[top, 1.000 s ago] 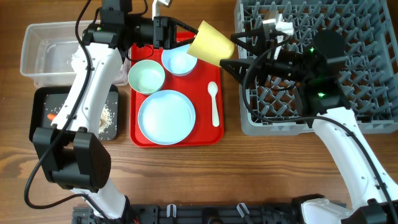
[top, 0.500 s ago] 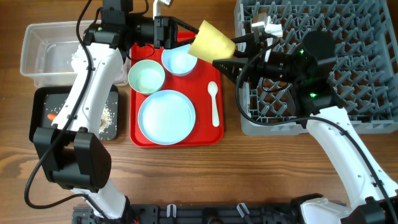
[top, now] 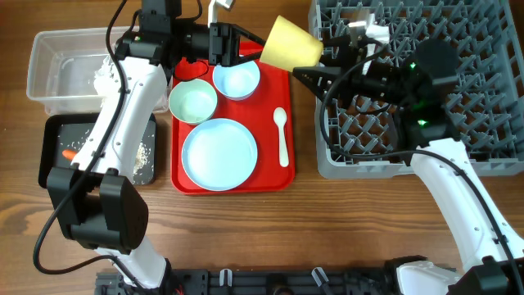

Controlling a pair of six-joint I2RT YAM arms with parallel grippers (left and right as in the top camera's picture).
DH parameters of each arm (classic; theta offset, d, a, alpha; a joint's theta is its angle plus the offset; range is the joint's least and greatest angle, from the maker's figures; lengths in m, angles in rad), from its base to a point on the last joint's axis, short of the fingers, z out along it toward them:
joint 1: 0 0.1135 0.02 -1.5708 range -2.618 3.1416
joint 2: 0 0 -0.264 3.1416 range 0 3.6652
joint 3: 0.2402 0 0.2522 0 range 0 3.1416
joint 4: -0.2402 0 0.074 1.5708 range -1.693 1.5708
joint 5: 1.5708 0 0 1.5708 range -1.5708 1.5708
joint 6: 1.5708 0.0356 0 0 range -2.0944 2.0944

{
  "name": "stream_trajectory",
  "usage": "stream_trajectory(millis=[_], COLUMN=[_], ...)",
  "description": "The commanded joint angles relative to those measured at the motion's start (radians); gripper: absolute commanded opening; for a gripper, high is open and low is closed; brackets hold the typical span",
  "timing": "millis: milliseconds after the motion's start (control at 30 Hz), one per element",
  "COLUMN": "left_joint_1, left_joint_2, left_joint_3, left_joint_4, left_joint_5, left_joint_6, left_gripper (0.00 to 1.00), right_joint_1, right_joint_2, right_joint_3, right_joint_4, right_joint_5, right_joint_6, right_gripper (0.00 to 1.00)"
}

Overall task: Sort waste into correct bins and load items into the dishwasher rack
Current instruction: 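Pass the yellow cup from the left gripper to the right gripper, then lower the yellow cup into the rack with the right gripper and release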

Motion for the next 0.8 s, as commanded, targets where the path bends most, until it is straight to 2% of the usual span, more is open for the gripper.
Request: stream_trajectory(millis=[0, 167, 367, 533, 767], left_joint_1=[0.013, 0.026, 0.028, 0.025, 0.025], left_joint_2=[0.000, 0.000, 0.000, 0.000, 0.000], left_joint_3=[0.010, 0.010, 0.010, 0.010, 0.010], left_joint_4=[-0.001, -0.007, -0.065, -0.159, -0.239], left_joint_5=[-0.002, -0.048, -0.272, -0.540, -0.748], left_joint_6=[0.002, 0.002, 0.002, 0.002, 0.002], left_gripper=[0.21, 0.22, 0.21, 0.24, 0.29], right_joint_1=[-0.049, -0.148, -0.257, -0.266, -0.266], right_joint_2=[0.005, -0.009, -0.040, -0.080, -0.139], right_joint_3=[0.000, 0.000, 0.000, 0.023, 0.204], right_joint_4=[-0.016, -0.104, -0.332, -0.656, -1.134], right_joint_5=[-0.018, -0.034, 0.058, 0.335, 0.743], right_joint_6=[-0.007, -0.014, -0.120, -0.229, -0.302], right_gripper=[0.63, 0.64, 0.64, 0.64, 0.64])
